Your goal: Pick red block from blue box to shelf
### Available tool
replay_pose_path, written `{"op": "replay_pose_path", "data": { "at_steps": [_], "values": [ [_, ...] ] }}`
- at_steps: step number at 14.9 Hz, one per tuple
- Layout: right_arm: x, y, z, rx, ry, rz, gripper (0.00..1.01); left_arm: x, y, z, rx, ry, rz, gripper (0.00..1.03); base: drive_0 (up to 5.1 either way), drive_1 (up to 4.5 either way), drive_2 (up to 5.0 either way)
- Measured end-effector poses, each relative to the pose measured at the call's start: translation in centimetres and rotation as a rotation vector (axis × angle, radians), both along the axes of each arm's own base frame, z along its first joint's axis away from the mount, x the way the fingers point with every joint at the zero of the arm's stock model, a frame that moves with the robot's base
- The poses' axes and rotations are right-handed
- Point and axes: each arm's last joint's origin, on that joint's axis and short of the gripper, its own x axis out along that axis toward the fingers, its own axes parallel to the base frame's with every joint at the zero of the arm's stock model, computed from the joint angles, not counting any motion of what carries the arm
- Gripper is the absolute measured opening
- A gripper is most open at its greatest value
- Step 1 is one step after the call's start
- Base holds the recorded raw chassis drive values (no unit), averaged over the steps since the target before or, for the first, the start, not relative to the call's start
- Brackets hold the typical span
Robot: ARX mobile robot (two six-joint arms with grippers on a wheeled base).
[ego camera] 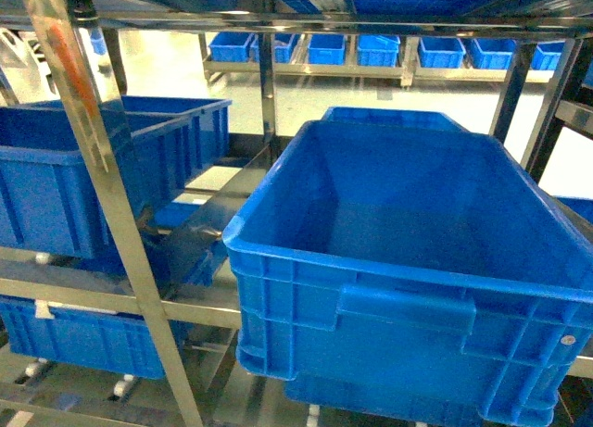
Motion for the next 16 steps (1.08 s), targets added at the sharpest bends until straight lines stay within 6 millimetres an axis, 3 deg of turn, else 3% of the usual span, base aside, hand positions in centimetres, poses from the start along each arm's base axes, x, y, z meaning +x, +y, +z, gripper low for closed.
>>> {"op": "replay_pose_path", "data": {
  "at_steps": [16],
  "values": [
    [0.00,0.00,0.00,0.000,0.000,0.000,0.29,0.00,0.00,0.00,0.000,0.000,0.000,0.98,0.0,0.00,0.0]
  ]
}}
